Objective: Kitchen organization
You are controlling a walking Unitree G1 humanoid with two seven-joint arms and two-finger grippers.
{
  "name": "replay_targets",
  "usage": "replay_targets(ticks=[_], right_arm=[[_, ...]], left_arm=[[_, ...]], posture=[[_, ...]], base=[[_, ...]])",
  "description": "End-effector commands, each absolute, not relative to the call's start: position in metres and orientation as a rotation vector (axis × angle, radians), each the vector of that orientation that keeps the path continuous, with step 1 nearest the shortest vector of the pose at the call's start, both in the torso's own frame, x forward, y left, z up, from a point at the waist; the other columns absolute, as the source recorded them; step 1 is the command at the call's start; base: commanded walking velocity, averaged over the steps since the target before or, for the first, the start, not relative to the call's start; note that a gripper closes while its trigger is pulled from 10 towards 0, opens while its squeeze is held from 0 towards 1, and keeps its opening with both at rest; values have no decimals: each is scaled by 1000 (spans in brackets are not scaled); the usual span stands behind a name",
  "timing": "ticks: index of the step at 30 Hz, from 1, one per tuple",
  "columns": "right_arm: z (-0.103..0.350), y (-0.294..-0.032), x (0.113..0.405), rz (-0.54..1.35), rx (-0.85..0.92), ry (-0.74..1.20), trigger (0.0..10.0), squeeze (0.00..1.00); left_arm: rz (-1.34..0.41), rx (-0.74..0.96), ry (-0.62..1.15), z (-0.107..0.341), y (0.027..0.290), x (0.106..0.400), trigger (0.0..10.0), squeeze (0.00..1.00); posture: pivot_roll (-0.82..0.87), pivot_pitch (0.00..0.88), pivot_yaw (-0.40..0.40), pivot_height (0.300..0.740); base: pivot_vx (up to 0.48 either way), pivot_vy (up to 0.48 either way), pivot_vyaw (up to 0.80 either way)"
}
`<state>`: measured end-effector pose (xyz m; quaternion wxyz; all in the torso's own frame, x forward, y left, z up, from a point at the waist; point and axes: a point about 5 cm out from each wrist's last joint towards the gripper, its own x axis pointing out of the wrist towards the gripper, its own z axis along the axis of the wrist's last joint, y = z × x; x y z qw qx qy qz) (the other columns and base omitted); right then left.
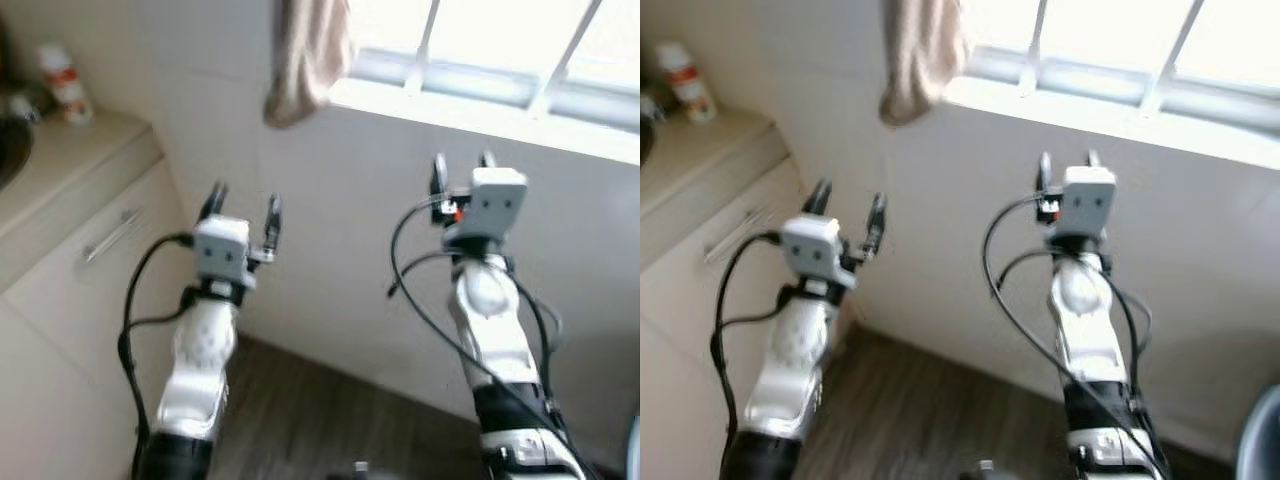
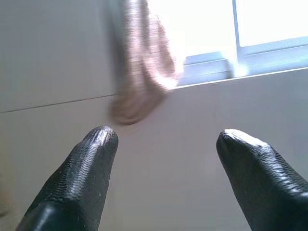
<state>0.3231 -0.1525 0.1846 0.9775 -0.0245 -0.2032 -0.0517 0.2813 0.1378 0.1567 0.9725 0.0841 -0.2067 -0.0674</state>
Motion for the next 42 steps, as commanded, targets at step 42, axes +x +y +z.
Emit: replay_targets(ticks=[42], right_arm=[[169, -157, 330, -149, -48, -280, 10000, 0]], left_arm=[[-133, 160, -409, 156, 138, 283, 10000, 0]], posture=[[32, 3, -46, 740]], base=[[0, -80, -647]])
